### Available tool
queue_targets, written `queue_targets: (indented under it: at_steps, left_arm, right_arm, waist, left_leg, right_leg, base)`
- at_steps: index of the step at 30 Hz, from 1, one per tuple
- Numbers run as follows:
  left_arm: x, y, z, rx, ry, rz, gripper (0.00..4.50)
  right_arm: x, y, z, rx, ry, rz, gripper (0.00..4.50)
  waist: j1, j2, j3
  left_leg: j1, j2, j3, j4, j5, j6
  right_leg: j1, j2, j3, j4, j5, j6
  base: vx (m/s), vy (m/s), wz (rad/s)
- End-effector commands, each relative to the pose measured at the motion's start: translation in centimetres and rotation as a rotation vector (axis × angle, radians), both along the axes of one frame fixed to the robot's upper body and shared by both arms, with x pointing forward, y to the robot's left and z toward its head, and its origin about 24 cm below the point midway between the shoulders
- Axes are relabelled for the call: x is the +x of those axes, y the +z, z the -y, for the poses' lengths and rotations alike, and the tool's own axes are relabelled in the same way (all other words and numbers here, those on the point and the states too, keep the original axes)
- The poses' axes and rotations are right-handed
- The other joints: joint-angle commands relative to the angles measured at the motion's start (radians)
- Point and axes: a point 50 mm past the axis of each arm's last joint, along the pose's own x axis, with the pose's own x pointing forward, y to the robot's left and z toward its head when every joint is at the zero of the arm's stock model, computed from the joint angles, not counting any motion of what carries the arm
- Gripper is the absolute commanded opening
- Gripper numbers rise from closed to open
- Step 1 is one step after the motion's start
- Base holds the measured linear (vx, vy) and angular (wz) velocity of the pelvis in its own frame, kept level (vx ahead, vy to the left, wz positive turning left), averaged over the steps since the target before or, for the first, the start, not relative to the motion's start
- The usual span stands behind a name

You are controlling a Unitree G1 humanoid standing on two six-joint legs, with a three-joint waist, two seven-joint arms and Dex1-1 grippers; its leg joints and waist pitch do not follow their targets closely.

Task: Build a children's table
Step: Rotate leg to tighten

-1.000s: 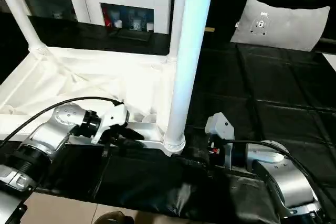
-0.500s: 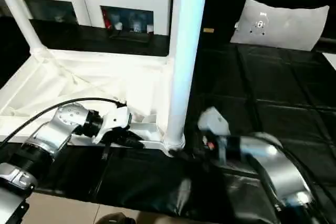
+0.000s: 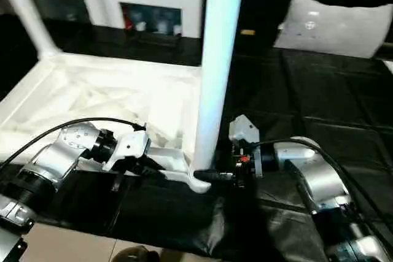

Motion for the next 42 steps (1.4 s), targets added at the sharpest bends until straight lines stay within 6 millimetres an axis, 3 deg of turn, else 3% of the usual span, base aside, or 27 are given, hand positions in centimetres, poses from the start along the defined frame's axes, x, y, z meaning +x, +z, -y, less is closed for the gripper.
queue_targets:
  at_steps: [1, 3, 5, 6, 16, 20, 22, 28, 30, 32, 33, 34, 35, 36, 37, 39, 40, 42]
  left_arm:
    - [-0.3, 0.8, 0.7, -0.009, -0.079, 0.03, 0.0]
    - [-0.4, 0.8, 0.6, -0.001, -0.078, 0.031, 0.0]
    - [-0.4, 0.8, 0.5, 0.002, -0.078, 0.032, 0.0]
    - [-0.5, 0.7, 0.4, 0.006, -0.074, 0.03, 0.0]
    - [-0.5, 0.5, 0.0, 0.008, -0.041, 0.029, 0.0]
    - [-0.4, 0.5, -0.1, 0.006, -0.024, 0.027, 0.0]
    - [-0.5, 0.5, -0.2, 0.004, -0.008, 0.014, 0.0]
    - [0.4, 0.9, 0.5, -0.075, 0.128, -0.001, 0.0]
    - [1.1, 1.2, 1.3, -0.124, 0.212, 0.002, 0.0]
    - [1.2, 1.2, 1.5, -0.13, 0.228, 0.004, 0.0]
    - [1.6, 1.2, 1.9, -0.143, 0.266, 0.001, 0.0]
    - [1.8, 1.3, 2.3, -0.149, 0.296, 0.001, 0.0]
    - [2.1, 1.2, 2.5, -0.152, 0.321, 0.001, 0.0]
    - [2.7, 1.2, 3.2, -0.158, 0.381, 0.006, 0.0]
    - [2.9, 1.2, 3.4, -0.162, 0.398, 0.009, 0.0]
    - [3.4, 1.2, 4.0, -0.172, 0.443, 0.011, 0.0]
    - [3.7, 1.3, 4.6, -0.179, 0.476, 0.02, 0.0]
    - [4.4, 1.5, 5.8, -0.2, 0.553, 0.03, 0.0]
  right_arm:
    - [0.1, 0.2, 0.0, 0.001, 0.038, -0.012, 3.45]
    - [0.2, 0.1, 0.0, -0.002, 0.064, -0.027, 3.24]
    - [0.2, 0.1, 0.0, -0.003, 0.073, -0.032, 3.19]
    - [0.1, 0.0, 0.0, -0.003, 0.094, -0.046, 2.94]
    - [0.0, -0.1, -0.2, 0.004, 0.132, -0.073, 2.19]
    - [-0.1, -0.2, -0.3, 0.007, 0.137, -0.075, 2.1]
    - [-0.2, -0.2, -0.4, 0.017, 0.138, -0.081, 2.09]
    - [-1.1, -0.5, -1.1, 0.085, 0.04, -0.113, 2.08]
    - [-1.3, -0.5, -2.2, 0.135, -0.089, -0.091, 2.08]
    - [-1.3, -0.6, -2.4, 0.135, -0.118, -0.088, 2.07]
    - [-1.1, -0.8, -3.1, 0.123, -0.201, -0.072, 2.07]
    - [-0.9, -0.9, -3.6, 0.121, -0.26, -0.065, 2.07]
    - [-0.8, -1.0, -4.0, 0.124, -0.301, -0.064, 2.07]
    - [-0.2, -1.1, -5.2, 0.13, -0.406, -0.066, 2.07]
    - [-0.1, -1.1, -5.5, 0.133, -0.43, -0.069, 2.07]
    - [0.4, -1.1, -6.5, 0.138, -0.515, -0.078, 2.05]
    - [0.9, -1.1, -7.2, 0.137, -0.583, -0.084, 2.04]
    - [2.2, -1.2, -8.8, 0.133, -0.754, -0.107, 2.04]
  waist:
    - [-0.002, -0.008, -0.069]
    - [0.005, -0.015, -0.067]
    - [0.008, -0.01, -0.065]
    - [0.008, -0.015, -0.063]
    - [0.008, -0.015, -0.062]
    - [0.008, -0.014, -0.06]
    - [0.008, -0.006, -0.06]
    - [0.007, -0.007, -0.054]
    - [0.002, -0.005, -0.046]
    - [-0.004, -0.009, -0.045]
    - [-0.012, -0.009, -0.042]
    - [-0.017, -0.002, -0.042]
    - [-0.029, -0.005, -0.04]
    - [-0.036, 0.006, -0.04]
    - [-0.044, 0.003, -0.038]
    - [-0.054, -0.003, -0.043]
    - [-0.06, 0.005, -0.04]
    - [-0.071, 0.008, -0.043]
  left_leg:
    - [0.03, 0.118, -0.044, -0.077, -0.121, 0.073]
    - [0.03, 0.118, -0.045, -0.08, -0.146, 0.054]
    - [0.031, 0.118, -0.046, -0.083, -0.16, 0.039]
    - [0.032, 0.119, -0.045, -0.085, -0.168, 0.033]
    - [0.03, 0.117, -0.046, -0.084, -0.152, 0.038]
    - [0.031, 0.118, -0.047, -0.087, -0.174, 0.024]
    - [0.032, 0.117, -0.047, -0.088, -0.181, 0.019]
    - [0.034, 0.119, -0.049, -0.092, -0.196, 0.015]
    - [0.035, 0.12, -0.051, -0.1, -0.236, -0.006]
    - [0.033, 0.115, -0.055, -0.102, -0.26, -0.02]
    - [0.032, 0.115, -0.057, -0.106, -0.276, -0.04]
    - [0.033, 0.114, -0.06, -0.106, -0.286, -0.049]
    - [0.031, 0.113, -0.061, -0.11, -0.303, -0.062]
    - [0.031, 0.111, -0.064, -0.109, -0.312, -0.073]
    - [0.032, 0.11, -0.061, -0.112, -0.324, -0.076]
    - [0.029, 0.107, -0.062, -0.108, -0.3, -0.068]
    - [0.031, 0.106, -0.057, -0.108, -0.278, -0.061]
    - [0.029, 0.101, -0.056, -0.107, -0.255, -0.066]
  right_leg:
    - [0.03, -0.099, 0.047, -0.056, 0.0, -0.293]
    - [0.03, -0.101, 0.048, -0.061, -0.055, -0.282]
    - [0.027, -0.101, 0.049, -0.064, -0.084, -0.275]
    - [0.027, -0.1, 0.049, -0.064, -0.092, -0.272]
    - [0.028, -0.1, 0.049, -0.064, -0.07, -0.273]
    - [0.028, -0.1, 0.05, -0.066, -0.092, -0.269]
    - [0.027, -0.1, 0.051, -0.066, -0.092, -0.269]
    - [0.025, -0.099, 0.053, -0.069, -0.09, -0.27]
    - [0.02, -0.099, 0.058, -0.079, -0.153, -0.252]
    - [0.023, -0.103, 0.058, -0.083, -0.2, -0.241]
    - [0.021, -0.102, 0.058, -0.09, -0.256, -0.218]
    - [0.019, -0.104, 0.058, -0.089, -0.269, -0.215]
    - [0.018, -0.1, 0.058, -0.092, -0.29, -0.202]
    - [0.016, -0.102, 0.059, -0.092, -0.29, -0.198]
    - [0.013, -0.098, 0.059, -0.096, -0.293, -0.196]
    - [0.021, -0.103, 0.059, -0.096, -0.263, -0.197]
    - [0.013, -0.097, 0.061, -0.097, -0.229, -0.205]
    - [0.012, -0.094, 0.06, -0.093, -0.201, -0.216]
  base:
    - [0.0, 0.0, 0.0]
    - [0.0, 0.0, 0.0]
    - [0.0, 0.0, 0.0]
    - [0.0, 0.0, 0.0]
    - [0.0, 0.0, 0.0]
    - [0.0, 0.0, 0.0]
    - [0.0, 0.0, 0.0]
    - [0.0, 0.0, 0.0]
    - [0.0, 0.0, 0.0]
    - [0.0, 0.0, 0.0]
    - [0.0, 0.0, 0.0]
    - [0.0, 0.0, 0.0]
    - [0.0, 0.0, 0.0]
    - [0.0, 0.0, 0.0]
    - [0.0, 0.0, 0.0]
    - [0.0, 0.0, 0.0]
    - [0.0, 0.0, 0.0]
    - [0.0, 0.0, 0.0]
